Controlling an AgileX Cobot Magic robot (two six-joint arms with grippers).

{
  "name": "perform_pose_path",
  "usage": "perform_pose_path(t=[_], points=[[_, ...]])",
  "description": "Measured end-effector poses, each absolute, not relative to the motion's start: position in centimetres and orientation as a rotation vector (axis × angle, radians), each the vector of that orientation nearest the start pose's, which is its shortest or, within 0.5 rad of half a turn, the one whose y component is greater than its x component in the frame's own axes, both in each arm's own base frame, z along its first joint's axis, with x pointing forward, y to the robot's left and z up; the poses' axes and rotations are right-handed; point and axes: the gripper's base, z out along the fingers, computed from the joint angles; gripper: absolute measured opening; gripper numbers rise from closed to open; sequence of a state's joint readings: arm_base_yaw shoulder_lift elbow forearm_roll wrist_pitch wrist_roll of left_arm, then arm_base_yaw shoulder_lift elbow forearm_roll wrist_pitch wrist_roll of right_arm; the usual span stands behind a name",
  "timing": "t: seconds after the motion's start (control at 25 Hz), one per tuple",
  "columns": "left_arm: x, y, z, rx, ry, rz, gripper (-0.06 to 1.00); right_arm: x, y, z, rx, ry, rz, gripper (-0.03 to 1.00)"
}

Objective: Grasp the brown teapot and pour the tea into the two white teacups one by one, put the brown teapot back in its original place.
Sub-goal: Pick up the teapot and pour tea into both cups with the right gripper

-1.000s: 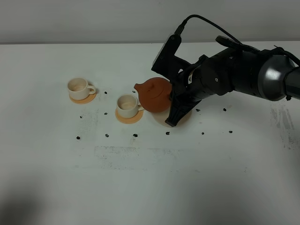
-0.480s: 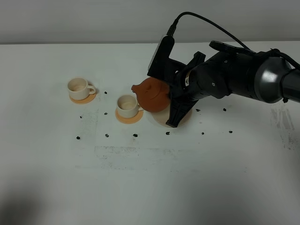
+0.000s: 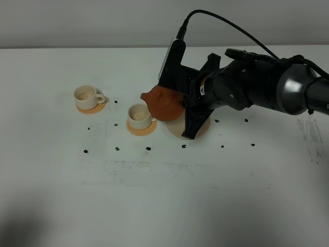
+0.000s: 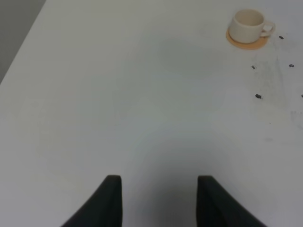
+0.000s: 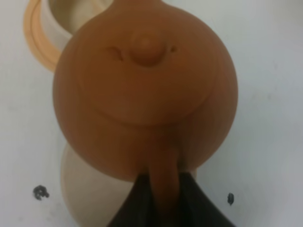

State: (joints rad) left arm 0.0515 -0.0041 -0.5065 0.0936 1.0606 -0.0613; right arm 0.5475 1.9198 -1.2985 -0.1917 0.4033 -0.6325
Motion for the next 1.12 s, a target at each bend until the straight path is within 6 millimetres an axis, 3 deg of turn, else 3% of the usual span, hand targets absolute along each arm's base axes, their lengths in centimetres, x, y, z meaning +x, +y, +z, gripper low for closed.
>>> perform_pose_path(t=[0.76,1.12], points=[[-0.69,0.71,27.93,-0.12,2.028,0.105,0.4,35.73,20.95,19.42,-1.649,1.896,-0.3,0.11],[-0.69,0.71,27.93,-0.12,2.028,0.105,0.4,36.08,21.03,18.48,-1.685,1.872,-0.331,0.11]])
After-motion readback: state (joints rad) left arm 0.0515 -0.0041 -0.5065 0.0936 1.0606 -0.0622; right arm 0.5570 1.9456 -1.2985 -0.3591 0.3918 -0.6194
